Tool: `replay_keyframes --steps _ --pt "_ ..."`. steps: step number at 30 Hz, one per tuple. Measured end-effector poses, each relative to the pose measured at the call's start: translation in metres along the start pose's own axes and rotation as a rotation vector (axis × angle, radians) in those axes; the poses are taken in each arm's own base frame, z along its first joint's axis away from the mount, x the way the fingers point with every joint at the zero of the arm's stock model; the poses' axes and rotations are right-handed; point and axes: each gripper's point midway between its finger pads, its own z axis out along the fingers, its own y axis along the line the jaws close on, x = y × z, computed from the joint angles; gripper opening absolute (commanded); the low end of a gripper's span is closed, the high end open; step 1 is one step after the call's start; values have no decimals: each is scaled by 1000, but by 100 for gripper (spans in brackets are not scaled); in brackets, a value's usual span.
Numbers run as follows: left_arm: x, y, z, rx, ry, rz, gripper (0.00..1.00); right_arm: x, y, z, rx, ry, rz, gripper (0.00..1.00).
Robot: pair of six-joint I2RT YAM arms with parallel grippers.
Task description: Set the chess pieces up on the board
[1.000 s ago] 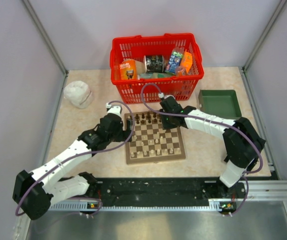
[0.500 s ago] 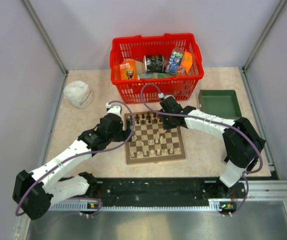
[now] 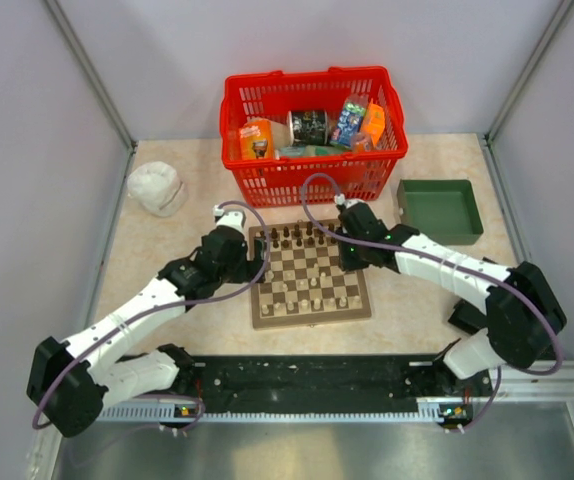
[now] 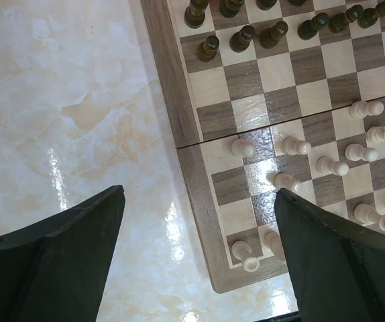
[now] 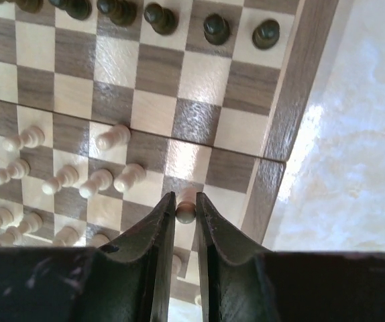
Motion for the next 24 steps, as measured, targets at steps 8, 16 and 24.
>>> replay_keyframes --steps 8,16,24 --pt "2 -3 3 12 12 2 99 30 -12 -14 10 40 30 19" --pt "4 -5 5 17 20 4 99 50 -19 -13 22 88 49 19" --pt "4 -6 5 23 24 3 99 53 -19 -12 20 95 56 22"
